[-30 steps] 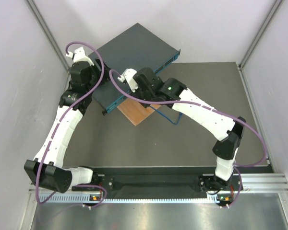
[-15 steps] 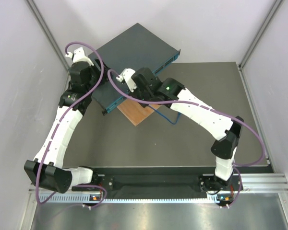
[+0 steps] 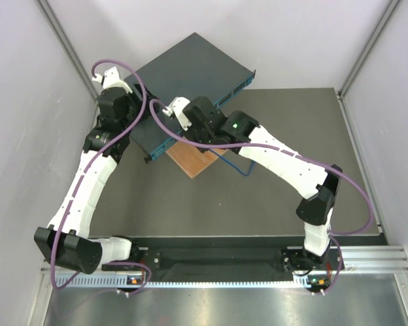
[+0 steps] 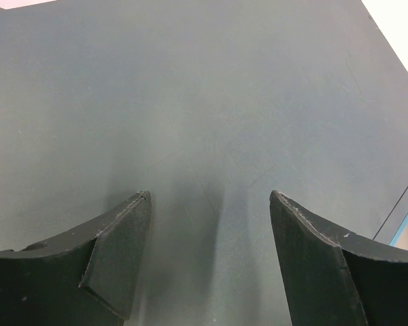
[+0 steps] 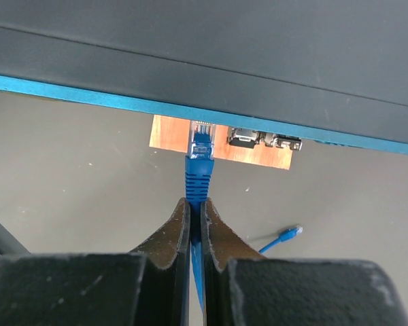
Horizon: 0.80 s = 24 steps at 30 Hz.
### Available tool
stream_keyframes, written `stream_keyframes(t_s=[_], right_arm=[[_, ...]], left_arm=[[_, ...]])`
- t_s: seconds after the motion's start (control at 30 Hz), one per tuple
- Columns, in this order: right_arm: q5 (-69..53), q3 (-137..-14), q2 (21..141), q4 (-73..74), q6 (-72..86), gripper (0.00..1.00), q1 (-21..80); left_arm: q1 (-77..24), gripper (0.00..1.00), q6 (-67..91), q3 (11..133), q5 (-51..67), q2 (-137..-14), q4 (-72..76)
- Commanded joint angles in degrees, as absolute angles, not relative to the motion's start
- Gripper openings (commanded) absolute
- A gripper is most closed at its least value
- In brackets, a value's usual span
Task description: Insert the plug into the switch port
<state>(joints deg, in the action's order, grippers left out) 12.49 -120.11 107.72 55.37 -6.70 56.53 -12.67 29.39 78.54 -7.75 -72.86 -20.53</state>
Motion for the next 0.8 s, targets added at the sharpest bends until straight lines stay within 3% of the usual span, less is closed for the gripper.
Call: stream_keyframes(t_s=[0.0, 0.77], right_arm=[[17.31, -124.80, 108.54, 51.07, -5.01, 0.00, 57.92], [17.66, -128.23, 111.80, 42.81, -3.95, 0.00, 59.33]], left_arm=[[-12.48, 0.76, 30.94, 76.46, -5.98, -72.95, -24.35], [-11.87, 0.75, 33.40, 74.09, -4.48, -72.16, -23.47]])
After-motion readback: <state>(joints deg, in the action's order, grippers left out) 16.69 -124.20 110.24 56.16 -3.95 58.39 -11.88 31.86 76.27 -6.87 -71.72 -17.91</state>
